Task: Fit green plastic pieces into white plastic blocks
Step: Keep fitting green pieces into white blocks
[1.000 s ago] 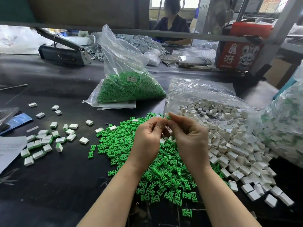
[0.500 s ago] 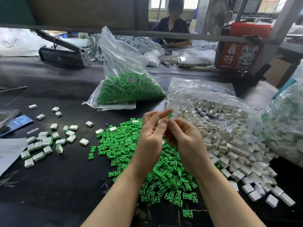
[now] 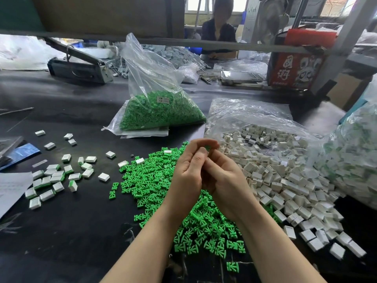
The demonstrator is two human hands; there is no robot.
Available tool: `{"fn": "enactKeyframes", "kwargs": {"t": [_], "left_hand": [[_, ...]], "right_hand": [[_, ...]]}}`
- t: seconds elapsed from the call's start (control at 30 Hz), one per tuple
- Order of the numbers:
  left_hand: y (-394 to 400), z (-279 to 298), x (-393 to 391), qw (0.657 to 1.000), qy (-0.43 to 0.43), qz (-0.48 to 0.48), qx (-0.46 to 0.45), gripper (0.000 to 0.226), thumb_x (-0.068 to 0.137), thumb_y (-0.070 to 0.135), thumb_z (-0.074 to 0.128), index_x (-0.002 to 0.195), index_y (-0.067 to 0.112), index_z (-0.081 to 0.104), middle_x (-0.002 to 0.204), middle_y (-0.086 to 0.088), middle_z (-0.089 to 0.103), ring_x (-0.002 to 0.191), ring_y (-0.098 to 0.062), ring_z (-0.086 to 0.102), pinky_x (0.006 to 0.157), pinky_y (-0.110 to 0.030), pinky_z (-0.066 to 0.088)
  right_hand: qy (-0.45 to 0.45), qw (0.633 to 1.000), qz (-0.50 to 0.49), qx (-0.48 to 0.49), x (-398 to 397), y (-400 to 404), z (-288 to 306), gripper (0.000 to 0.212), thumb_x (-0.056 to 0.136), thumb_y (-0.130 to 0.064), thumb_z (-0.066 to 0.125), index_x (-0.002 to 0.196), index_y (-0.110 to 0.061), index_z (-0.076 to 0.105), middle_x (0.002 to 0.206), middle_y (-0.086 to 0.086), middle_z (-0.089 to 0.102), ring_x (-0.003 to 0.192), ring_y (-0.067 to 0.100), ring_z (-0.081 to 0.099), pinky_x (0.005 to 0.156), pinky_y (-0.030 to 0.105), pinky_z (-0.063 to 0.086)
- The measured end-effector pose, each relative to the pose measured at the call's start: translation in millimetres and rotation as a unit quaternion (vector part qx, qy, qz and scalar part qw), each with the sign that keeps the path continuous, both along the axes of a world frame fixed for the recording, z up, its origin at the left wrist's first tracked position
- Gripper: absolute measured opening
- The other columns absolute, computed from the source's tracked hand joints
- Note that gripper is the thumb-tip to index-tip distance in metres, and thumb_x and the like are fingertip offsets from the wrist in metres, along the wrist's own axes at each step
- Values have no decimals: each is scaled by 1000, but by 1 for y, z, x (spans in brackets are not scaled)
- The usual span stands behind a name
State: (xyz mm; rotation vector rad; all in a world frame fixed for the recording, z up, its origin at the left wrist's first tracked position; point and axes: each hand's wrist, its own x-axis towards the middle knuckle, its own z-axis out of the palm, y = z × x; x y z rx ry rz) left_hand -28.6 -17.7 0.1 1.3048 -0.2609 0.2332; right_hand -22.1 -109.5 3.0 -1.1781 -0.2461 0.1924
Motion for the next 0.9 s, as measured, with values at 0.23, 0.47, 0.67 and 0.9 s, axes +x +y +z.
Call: {"fn": "enactKeyframes", "kwargs": {"t": [0.23,0.47,0.67,0.9], "left_hand": [[-10,-4,0,998,5,16,-57,26,97,21,40,103,17,64,105,-14,68,79,-9,63,62,-14,47],[-25,-5,-2,992,7,93,-86,20,102,7,36,100,3,55,103,-33,60,91,-29,60,85,-38,51],[-29,-8,1,989,2,128,-72,20,99,10,38,96,0,55,93,-27,63,83,-23,63,78,-31,54],[-33,-12,4,987,9,142,-71,28,102,0,36,90,9,60,80,-1,66,76,-13,64,70,-21,52]], "right_hand": [[23,1000,-16,-9,0,0,7,21,97,-18,54,85,-16,72,86,17,55,83,31,45,64,35,38],[46,998,-25,24,-6,5,8,32,98,-7,51,77,-13,75,78,7,72,78,15,69,71,24,56],[65,994,-64,64,-12,14,9,44,100,-2,45,70,-13,74,80,7,70,84,15,68,84,26,53],[87,987,-96,93,-16,19,15,36,101,-1,43,80,-9,72,82,8,73,79,12,71,72,17,56]]}}
